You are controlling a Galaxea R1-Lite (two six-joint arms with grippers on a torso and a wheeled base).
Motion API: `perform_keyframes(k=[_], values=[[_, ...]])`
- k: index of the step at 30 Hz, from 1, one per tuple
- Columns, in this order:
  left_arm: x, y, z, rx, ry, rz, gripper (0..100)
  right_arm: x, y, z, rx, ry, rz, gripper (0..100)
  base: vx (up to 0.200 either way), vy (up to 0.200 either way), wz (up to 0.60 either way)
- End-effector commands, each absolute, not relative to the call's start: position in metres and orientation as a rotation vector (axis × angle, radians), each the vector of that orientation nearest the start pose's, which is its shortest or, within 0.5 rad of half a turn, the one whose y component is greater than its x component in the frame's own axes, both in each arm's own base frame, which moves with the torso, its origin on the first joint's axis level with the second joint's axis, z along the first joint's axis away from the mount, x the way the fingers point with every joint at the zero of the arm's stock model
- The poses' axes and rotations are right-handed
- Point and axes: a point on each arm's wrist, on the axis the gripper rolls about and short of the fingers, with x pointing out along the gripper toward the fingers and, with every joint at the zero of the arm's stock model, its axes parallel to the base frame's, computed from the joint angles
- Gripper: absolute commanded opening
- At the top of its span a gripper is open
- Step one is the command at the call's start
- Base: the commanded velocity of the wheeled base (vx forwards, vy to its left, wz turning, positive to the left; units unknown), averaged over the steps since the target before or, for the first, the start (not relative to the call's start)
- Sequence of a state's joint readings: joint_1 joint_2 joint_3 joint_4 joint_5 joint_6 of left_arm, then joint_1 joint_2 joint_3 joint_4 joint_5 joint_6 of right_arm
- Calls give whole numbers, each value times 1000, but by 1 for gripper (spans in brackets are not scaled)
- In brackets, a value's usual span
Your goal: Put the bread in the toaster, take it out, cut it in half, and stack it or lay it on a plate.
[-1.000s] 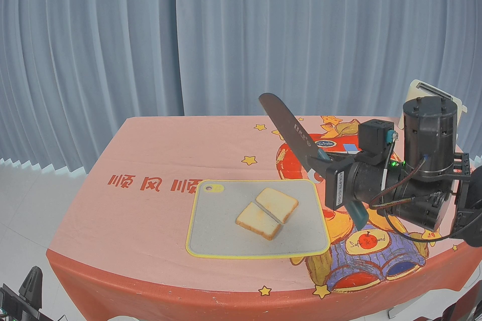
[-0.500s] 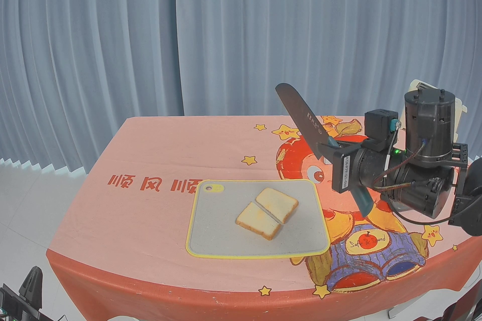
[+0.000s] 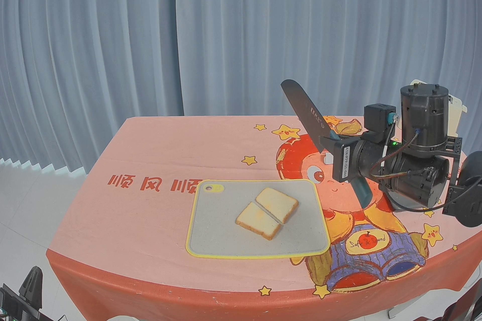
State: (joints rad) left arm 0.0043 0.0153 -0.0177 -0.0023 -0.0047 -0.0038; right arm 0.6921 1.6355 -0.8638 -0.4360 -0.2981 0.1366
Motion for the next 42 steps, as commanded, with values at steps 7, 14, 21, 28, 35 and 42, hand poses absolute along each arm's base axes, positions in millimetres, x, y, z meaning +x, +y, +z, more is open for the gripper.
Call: perform_keyframes(k=[7,14,21,28,35,42], values=[[-22,0,76,-5,3,0,0,239,175,199,-11,319,341,0,0,0,0],[-22,0,76,-5,3,2,0,248,168,203,7,309,328,0,0,0,0],[-22,0,76,-5,3,0,0,250,167,204,10,303,324,0,0,0,0],[-22,0,76,-5,3,0,0,260,163,206,19,298,294,0,0,0,0],[-22,0,76,-5,3,0,0,271,161,203,42,304,266,0,0,0,0],[-22,0,76,-5,3,0,0,287,153,198,53,323,217,0,0,0,0]])
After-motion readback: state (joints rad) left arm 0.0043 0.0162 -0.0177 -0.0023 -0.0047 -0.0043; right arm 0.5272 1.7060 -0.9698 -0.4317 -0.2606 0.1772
